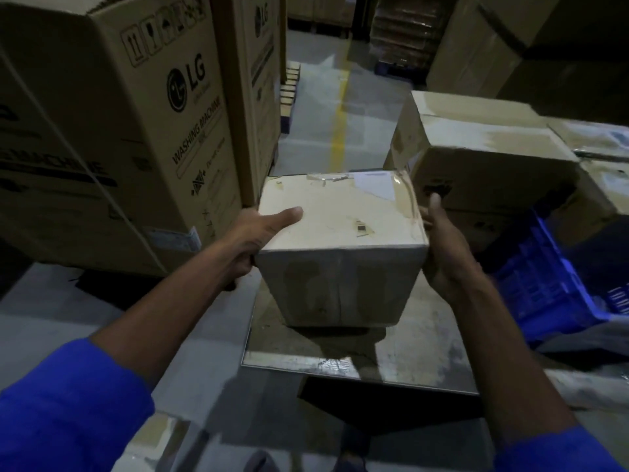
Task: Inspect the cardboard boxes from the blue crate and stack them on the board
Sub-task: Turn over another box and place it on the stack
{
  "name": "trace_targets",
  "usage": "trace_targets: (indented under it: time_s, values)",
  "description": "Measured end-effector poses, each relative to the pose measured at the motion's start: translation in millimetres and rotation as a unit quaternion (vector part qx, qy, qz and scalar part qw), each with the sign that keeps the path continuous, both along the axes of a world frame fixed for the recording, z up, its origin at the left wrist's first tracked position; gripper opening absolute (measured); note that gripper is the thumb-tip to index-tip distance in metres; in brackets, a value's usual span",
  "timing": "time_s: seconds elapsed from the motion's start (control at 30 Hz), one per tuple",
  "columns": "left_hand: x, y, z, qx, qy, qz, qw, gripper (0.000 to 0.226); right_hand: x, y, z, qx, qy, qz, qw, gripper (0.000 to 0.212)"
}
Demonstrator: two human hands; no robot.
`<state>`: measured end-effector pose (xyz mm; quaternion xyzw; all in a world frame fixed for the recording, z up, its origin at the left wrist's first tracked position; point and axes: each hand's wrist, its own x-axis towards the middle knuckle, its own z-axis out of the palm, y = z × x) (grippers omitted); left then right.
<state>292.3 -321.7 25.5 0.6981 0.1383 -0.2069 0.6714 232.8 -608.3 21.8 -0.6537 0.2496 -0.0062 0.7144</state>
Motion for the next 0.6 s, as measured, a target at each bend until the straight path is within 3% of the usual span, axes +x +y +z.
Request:
trace_targets:
  time_s: [0.07,0.1,0.23,0.37,0.47,0.6]
  values:
    - [1.1,21.0,-3.2,-0.03,0.012,0.026,0.999,0.099,0.0,5.5,-24.7,-0.034,0.065,-0.04,0.997,0.057]
    - [0.7,30.6,-3.5,-0.034,0.006,0.039,0.999,0.107,-3.7,10.6,-38.5,-0.072,0.116,-0.026,0.99,0.051]
    - [1.9,54.1,-10.7,0.087,-0.123,0.067,0.986,0.063,-18.5,24.2,-82.9,-0.057,0.232,0.005,0.971,0.065]
    - [9.5,63.6,-24.0,0.239,-0.238,0.024,0.941,0.047,-21.5,16.9,-84.2,-0.058,0.147,-0.082,0.984,0.044]
    - [7.1,49.3,-39.4,0.321,-0.222,-0.043,0.92,0.048,-24.3,-2.7,-70.8,-0.053,0.096,-0.13,0.986,0.028]
    - [4.1,20.8,-56.2,0.306,-0.173,-0.083,0.933,0.053,-32.3,-34.4,-61.6,-0.043,0.074,-0.17,0.982,0.044]
